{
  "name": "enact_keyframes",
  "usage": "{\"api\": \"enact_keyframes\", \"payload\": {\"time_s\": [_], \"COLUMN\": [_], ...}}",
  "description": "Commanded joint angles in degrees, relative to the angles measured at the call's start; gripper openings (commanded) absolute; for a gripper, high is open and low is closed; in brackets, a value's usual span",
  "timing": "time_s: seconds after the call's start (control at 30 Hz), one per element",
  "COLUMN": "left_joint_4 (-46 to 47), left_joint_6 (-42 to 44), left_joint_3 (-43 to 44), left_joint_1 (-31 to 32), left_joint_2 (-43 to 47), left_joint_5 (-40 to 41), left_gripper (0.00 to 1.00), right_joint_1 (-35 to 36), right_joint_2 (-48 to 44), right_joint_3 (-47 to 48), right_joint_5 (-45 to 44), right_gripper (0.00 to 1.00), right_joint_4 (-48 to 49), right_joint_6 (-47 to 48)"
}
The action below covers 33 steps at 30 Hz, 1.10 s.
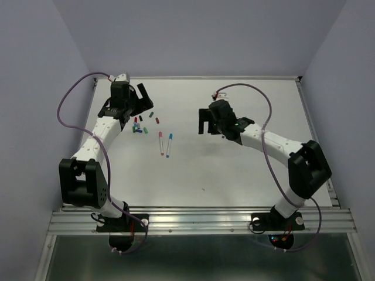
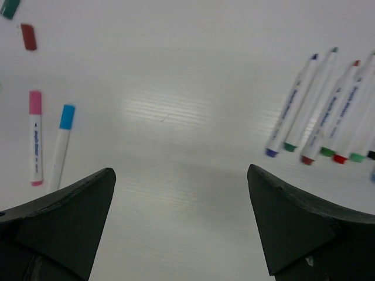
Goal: Open the pen caps
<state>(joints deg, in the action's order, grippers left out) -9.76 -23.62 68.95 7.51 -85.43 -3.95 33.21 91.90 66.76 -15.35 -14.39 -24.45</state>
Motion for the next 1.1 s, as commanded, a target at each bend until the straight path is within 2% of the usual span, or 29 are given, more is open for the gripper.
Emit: {"api": "enact_keyframes", "payload": {"time_s": [0.0,0.2,0.47,0.83,1.07], "left_joint_4": [0.4,1.0,1.6,2.2,2.6], "left_joint_6": [0.0,0.6,1.0,1.0,0.6], "left_joint_3": [-1.0,-3.0,-4.8,-5.8,-6.1], "left_joint_1": [-0.1,-0.2,-1.1,-2.9,-4.1], "left_joint_2": [2.4,4.0,5.1,5.6,5.4], "left_joint_5": [1.3,1.0,0.3,-0.2,-0.2], "left_gripper": [0.99,0.99,0.99,0.99,0.99], "right_joint_1": [7.5,14.0,18.0,20.3,21.5], "right_joint_2": [7.5,22.3,34.6,38.8,36.7], "right_joint_3": [8.4,21.7,37.9,38.5,31.7], "right_joint_5": [-3.4,-8.1,-10.1,-10.2,-10.3], "right_gripper": [1.00,1.00,1.00,1.00,0.98], "right_joint_4": [-2.7,-8.1,-13.6,-15.3,-15.7], "right_joint_6": [-2.5,-3.8,-3.8,-5.7,-7.5]}}
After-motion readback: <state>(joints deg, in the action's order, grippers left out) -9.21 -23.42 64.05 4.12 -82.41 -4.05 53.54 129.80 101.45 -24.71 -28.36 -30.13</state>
